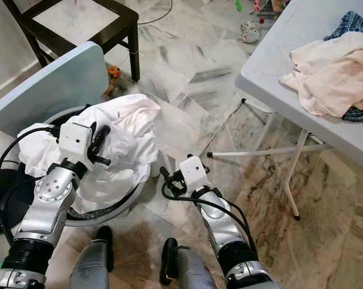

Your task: Hang hanger

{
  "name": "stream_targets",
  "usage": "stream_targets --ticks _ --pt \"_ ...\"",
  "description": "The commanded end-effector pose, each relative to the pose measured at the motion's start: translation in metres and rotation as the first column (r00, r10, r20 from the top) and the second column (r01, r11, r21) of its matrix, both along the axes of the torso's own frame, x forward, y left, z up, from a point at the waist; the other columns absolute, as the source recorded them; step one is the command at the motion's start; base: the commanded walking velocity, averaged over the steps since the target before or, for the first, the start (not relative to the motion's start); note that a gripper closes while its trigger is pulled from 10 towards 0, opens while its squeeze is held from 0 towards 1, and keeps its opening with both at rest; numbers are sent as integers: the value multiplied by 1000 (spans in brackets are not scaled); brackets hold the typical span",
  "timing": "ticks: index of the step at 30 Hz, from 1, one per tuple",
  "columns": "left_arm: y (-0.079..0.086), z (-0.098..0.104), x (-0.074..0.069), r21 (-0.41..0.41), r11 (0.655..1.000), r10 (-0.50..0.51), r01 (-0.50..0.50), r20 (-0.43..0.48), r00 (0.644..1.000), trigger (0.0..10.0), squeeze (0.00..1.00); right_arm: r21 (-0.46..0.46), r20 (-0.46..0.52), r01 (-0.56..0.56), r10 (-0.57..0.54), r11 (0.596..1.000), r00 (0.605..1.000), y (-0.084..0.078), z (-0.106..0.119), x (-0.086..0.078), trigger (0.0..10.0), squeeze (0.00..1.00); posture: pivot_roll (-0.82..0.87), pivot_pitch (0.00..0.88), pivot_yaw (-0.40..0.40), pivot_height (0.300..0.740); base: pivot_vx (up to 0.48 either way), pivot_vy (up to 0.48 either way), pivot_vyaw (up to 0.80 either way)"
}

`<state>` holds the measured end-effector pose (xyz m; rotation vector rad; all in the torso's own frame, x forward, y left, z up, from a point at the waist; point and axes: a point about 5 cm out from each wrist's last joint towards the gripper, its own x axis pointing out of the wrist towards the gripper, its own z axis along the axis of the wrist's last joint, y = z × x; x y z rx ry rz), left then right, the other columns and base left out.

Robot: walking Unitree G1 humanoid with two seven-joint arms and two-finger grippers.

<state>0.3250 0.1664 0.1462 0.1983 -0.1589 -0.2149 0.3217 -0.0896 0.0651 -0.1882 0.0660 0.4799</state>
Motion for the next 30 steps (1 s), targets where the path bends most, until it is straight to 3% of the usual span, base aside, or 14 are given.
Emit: stream_targets --ticks 1,6,7,8,9,14,16,22,30 --pt "-3 0 -6 -16 1000 -23 23 25 999 0 0 -15 -40 21 -21 1000 999 -7 -10 -5 10000 0 243 330 -167 740 0 0 0" --pt "-7 15 -35 -102 987 -109 123 136 985 0 0 -16 -38 21 -22 1000 999 -8 -10 -4 10000 0 254 330 -164 740 0 0 0" --pt "-7 20 -50 -147 979 -117 143 170 979 0 0 -17 -38 23 -23 1000 999 -9 -10 -4 10000 0 257 330 -164 740 0 0 0" --pt "-7 20 -50 -147 979 -117 143 170 979 0 0 -17 -38 23 -23 1000 999 -9 -10 -4 10000 0 257 330 -164 740 0 0 0" --pt "-6 23 -60 -175 972 -122 155 187 975 0 0 -18 -38 23 -24 1000 999 -9 -10 -4 10000 0 263 332 -165 740 0 0 0" --pt "1 17 -88 -277 955 -61 103 156 986 0 0 -20 -45 14 -14 1000 999 -8 -11 -5 10000 0 280 340 -170 740 0 0 0" --pt "6 3 -108 -334 941 -39 63 79 996 0 0 -20 -47 2 -3 1000 999 -5 -11 -5 10000 0 292 347 -174 740 0 0 0" --pt "23 -20 -126 -380 924 34 -45 -34 999 0 0 -20 -51 -12 11 1000 999 -2 -11 -5 10000 0 305 354 -181 740 0 0 0" --pt "51 -30 -122 -321 931 160 -175 -73 984 0 0 -20 -51 -17 16 1000 999 -1 -10 -3 10000 0 307 352 -186 740 0 0 0"
